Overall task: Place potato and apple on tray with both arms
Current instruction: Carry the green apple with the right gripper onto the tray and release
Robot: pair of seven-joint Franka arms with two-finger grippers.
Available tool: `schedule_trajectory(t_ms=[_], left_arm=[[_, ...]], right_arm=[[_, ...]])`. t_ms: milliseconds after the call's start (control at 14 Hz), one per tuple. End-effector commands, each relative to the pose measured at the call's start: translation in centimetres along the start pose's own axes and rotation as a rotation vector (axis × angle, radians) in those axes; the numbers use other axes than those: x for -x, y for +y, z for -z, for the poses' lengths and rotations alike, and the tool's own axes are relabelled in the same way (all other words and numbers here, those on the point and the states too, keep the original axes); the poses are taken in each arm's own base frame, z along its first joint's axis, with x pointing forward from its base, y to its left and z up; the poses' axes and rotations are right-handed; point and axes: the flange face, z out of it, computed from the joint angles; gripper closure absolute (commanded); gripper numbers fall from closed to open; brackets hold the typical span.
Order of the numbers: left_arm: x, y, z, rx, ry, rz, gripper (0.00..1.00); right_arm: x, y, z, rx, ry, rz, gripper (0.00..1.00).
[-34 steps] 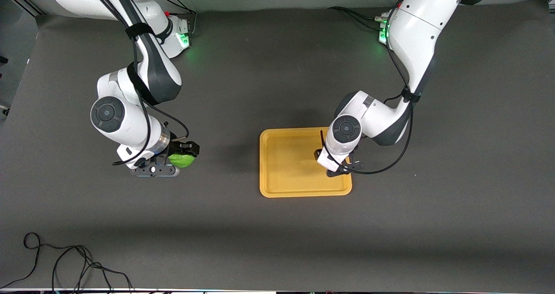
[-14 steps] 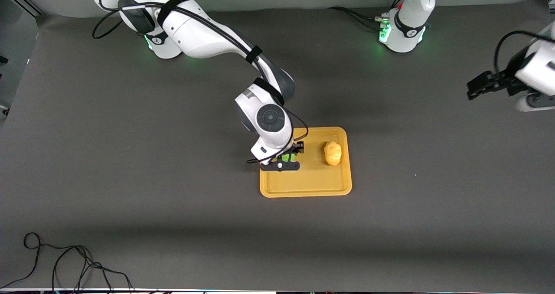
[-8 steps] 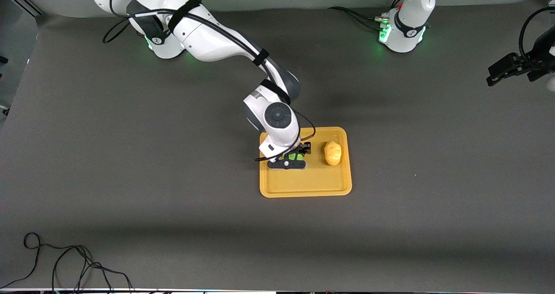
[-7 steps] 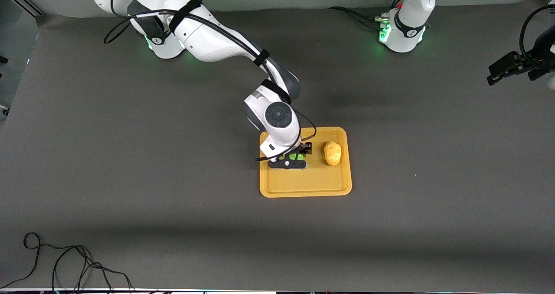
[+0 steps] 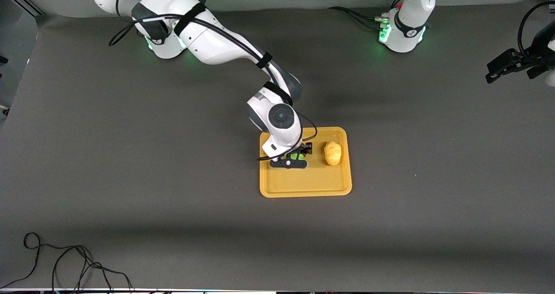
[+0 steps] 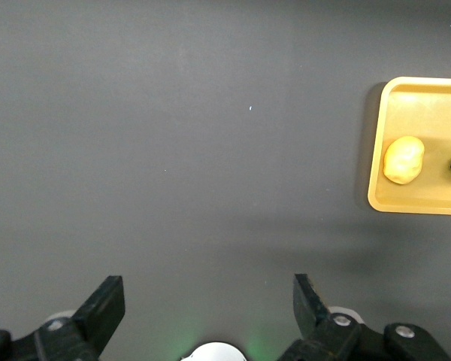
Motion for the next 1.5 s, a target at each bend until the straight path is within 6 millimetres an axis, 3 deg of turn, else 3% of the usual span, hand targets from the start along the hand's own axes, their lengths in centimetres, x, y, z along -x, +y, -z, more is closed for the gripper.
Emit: schedule_trajectory(t_ms=[0, 143, 214, 286, 643, 857, 929, 1071, 1214, 1429], left_arm=[[0.7, 0.6, -0.1, -0.007, 0.002, -0.023, 0.0], [0.6, 1.0, -0.3, -0.02, 0.004, -0.033, 0.0], [0.7, 1.3, -0.6, -0.021, -0.001, -0.039, 0.0], [0.7, 1.9, -0.7, -0.024, -0.004, -0.049, 0.0], [0.7, 1.8, -0.7, -0.025, -0.002, -0.048, 0.0], [0.7, 1.8, -0.7, -0.025, 0.0, -0.048, 0.0], [0.7, 1.8, -0.8, -0.025, -0.002, -0.048, 0.0], [0.7, 1.8, -0.7, -0.025, -0.001, -0.048, 0.0], [0.7, 1.8, -0.7, -0.025, 0.0, -0.048, 0.0], [0.7, 1.8, -0.7, -0.027, 0.0, -0.048, 0.0]], right_arm=[[-0.1, -0.8, 0.1, -0.004, 0.03, -0.014, 0.67], [-0.1, -0.7, 0.0, -0.003, 0.029, -0.019, 0.36], [-0.2, -0.8, 0.4, -0.006, 0.032, -0.02, 0.12], [-0.2, -0.9, 0.7, -0.011, 0.034, -0.019, 0.0], [-0.8, -0.7, 2.1, -0.018, 0.042, -0.024, 0.0], [-1.6, -0.5, 5.8, -0.023, 0.043, -0.042, 0.0], [-2.7, 0.5, 7.8, -0.007, 0.049, -0.049, 0.0], [-4.3, 3.4, 11.8, 0.047, 0.034, -0.01, 0.0], [-5.9, 8.2, 15.2, 0.049, 0.01, 0.016, 0.0], [-6.4, 14.1, 20.8, 0.034, 0.017, 0.007, 0.0]])
